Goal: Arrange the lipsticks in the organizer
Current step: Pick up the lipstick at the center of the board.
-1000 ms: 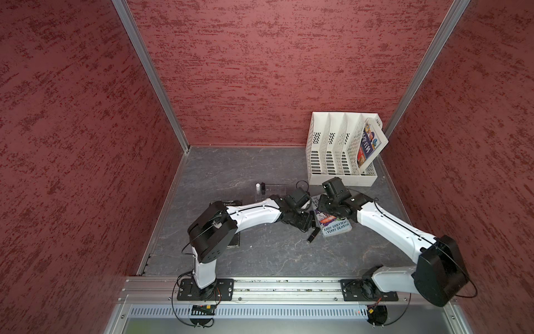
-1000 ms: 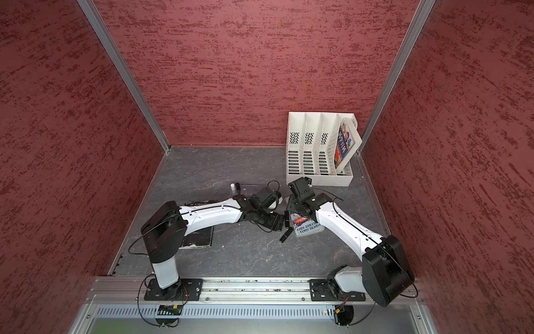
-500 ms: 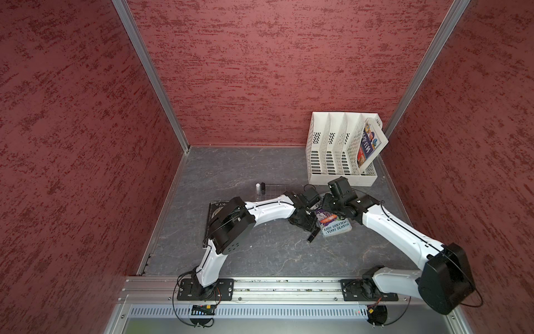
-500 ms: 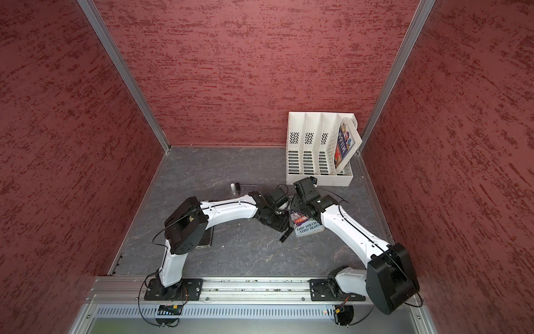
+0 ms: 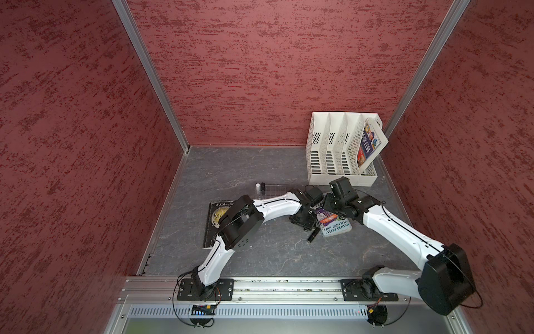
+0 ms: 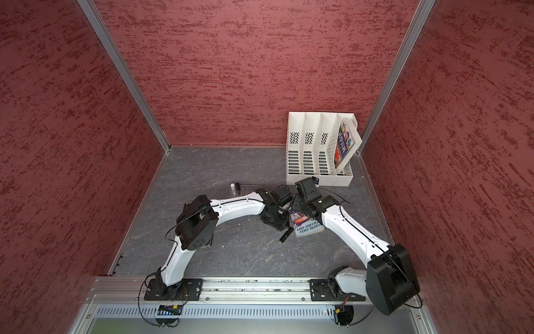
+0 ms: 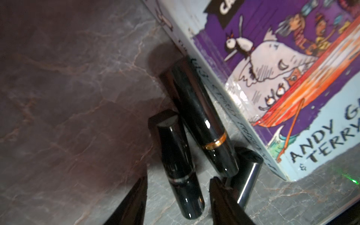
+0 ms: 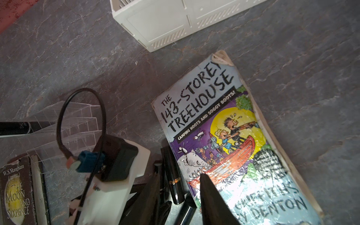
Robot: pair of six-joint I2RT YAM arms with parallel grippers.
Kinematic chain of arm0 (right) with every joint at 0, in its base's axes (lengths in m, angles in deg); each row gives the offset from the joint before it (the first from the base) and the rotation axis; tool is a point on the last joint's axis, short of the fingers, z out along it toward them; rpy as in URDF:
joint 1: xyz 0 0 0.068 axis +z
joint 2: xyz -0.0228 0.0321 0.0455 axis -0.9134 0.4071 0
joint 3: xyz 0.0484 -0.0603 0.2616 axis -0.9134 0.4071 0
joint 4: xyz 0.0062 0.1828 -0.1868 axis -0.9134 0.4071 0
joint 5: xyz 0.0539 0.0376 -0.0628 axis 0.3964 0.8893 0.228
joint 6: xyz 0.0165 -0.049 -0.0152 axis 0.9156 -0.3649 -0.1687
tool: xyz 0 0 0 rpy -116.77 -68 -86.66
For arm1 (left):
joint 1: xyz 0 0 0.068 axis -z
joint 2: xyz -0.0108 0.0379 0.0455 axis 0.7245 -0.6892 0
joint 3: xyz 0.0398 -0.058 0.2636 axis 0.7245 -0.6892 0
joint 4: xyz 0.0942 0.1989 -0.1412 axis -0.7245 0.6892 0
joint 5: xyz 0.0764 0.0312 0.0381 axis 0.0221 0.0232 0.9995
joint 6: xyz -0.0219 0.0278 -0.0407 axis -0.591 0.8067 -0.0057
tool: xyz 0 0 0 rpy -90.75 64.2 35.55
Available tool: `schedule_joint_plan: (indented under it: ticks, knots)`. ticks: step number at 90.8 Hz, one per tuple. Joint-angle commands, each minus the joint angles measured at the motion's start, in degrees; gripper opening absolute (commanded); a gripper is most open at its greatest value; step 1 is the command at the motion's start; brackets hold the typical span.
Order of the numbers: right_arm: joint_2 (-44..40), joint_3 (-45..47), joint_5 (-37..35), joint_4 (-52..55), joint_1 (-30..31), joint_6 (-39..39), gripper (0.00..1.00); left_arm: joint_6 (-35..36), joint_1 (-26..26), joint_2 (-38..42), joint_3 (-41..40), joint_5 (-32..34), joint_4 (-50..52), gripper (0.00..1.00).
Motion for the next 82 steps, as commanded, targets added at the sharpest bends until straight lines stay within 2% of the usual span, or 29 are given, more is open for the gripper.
schedule_joint_plan:
  ticks: [1, 17, 32, 54, 68, 76, 82]
  knots:
    - [-1.5, 0.3, 1.0, -2.0, -0.5, -0.1, 0.37, 1.2, 0.2, -1.7, 1.4, 1.3, 2.7, 0.49]
    - [-1.3, -0.3, 1.3, -2.1, -0.5, -0.2, 0.37, 2.4, 0.3, -2.0, 1.4, 3.2, 4.3, 0.4]
    - [-1.3, -0.3, 1.5, -2.6, -0.5, -0.1, 0.37, 3.7, 0.5, -2.7, 1.4, 5.4, 5.5, 0.37]
    - [-1.4, 0.4, 2.2, -2.9, -0.5, 1.0, 0.37, 4.3, -0.1, -2.6, 0.5, 4.7, 4.3, 0.26]
    - [-1.5, -0.6, 4.0, -2.1, -0.5, 0.6, 0.36, 4.8, -3.6, 5.5, -6.0, 3.5, -1.3, 0.21]
    - [-1.1, -1.6, 9.0, -2.6, -1.1, -0.1, 0.37, 6.0, -7.3, 13.8, -12.8, 1.0, -8.1, 0.2]
    - [-1.0, -2.4, 15.3, -4.9, -1.2, -0.9, 0.38, 7.1, -10.6, 21.8, -20.6, -3.8, -17.0, 0.2]
